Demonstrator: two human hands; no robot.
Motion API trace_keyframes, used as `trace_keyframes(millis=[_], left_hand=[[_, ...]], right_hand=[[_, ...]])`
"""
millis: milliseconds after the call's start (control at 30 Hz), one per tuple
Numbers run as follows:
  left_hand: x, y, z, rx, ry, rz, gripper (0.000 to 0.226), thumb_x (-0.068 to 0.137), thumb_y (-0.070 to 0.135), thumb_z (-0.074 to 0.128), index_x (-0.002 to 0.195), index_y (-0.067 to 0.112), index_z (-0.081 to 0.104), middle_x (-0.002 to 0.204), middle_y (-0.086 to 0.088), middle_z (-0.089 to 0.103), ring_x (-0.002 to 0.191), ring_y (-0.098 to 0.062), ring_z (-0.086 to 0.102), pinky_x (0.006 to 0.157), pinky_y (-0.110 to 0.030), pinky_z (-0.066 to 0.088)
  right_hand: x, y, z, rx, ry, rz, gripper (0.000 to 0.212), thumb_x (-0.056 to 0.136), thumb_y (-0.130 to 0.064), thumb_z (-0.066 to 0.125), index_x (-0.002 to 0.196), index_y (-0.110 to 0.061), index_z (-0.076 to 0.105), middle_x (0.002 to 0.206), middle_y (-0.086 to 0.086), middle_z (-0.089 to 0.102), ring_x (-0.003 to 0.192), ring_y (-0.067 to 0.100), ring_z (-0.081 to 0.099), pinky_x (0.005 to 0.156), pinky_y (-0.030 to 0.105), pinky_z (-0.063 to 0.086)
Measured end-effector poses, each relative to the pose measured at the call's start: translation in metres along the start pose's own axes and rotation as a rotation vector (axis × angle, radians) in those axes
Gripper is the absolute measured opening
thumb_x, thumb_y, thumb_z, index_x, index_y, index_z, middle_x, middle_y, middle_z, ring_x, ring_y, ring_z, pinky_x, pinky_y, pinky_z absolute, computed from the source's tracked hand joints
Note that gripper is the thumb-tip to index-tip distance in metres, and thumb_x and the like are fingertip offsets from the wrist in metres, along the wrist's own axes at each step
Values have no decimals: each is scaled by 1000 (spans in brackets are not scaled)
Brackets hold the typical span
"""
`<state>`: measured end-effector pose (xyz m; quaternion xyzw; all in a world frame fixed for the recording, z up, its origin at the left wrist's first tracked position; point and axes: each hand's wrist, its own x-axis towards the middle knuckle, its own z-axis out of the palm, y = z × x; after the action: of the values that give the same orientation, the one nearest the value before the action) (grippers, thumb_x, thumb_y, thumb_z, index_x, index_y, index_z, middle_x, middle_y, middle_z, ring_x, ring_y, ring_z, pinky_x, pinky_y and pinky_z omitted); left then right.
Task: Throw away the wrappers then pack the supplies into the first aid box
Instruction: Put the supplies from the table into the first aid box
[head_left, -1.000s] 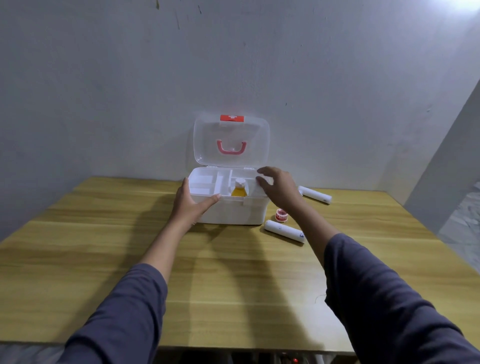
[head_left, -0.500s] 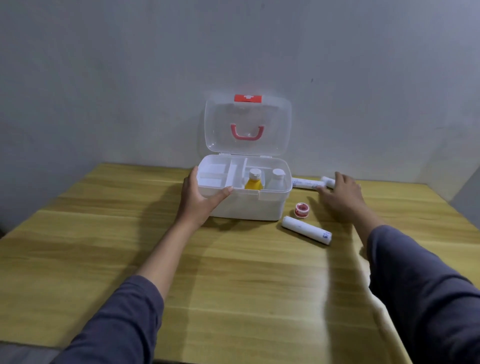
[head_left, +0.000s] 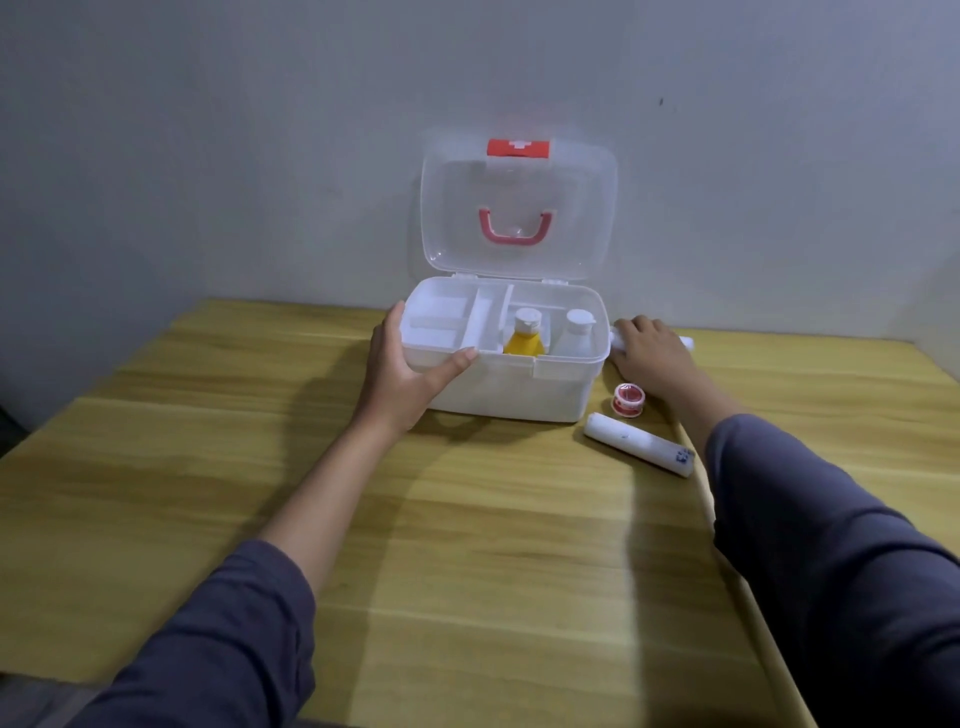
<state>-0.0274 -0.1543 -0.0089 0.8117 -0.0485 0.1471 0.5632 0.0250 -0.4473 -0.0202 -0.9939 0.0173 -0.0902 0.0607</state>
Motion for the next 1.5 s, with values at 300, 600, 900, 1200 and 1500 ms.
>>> trace_keyframes(millis=[300,600,900,1200,1500], left_hand=[[-4,7,1,-6,4,-10,93,73,36,80,148,19,27,149,1,34,137,-14,33,103,-23,30],[-9,12,4,4,8,-18,96,71,39,81,147,18,28,147,-2,35,138,-17,33,103,-23,29],[-10,14,4,7,8,-9,94,72,38,81,148,19,28,147,-3,36,137,-18,34,100,-21,27],[-7,10,4,19,15,-17,93,70,40,81,146,20,31,144,-2,37,135,-17,36,101,-23,30],[-3,15,1,14,-74,-86,98,72,41,80,149,21,23,154,0,27,143,-18,27,108,-25,27]], right_hand=[[-22,12,-25,374,101,98,32,93,-21,47,118,-2,51,118,23,52,107,38,48,87,42,41],[-25,-54,-118,1164,480,33,6,94,-16,47,100,-16,46,77,-4,50,66,6,46,62,21,41],[-17,-79,-82,1169,277,131,32,91,-14,53,120,-5,43,100,13,53,91,25,52,86,44,47],[-12,-74,-73,1136,186,188,38,80,-4,66,107,-14,42,101,11,51,90,23,54,83,41,52],[-44,-65,-82,1026,208,173,31,84,-9,61,113,-2,54,114,15,61,107,26,57,94,35,46]])
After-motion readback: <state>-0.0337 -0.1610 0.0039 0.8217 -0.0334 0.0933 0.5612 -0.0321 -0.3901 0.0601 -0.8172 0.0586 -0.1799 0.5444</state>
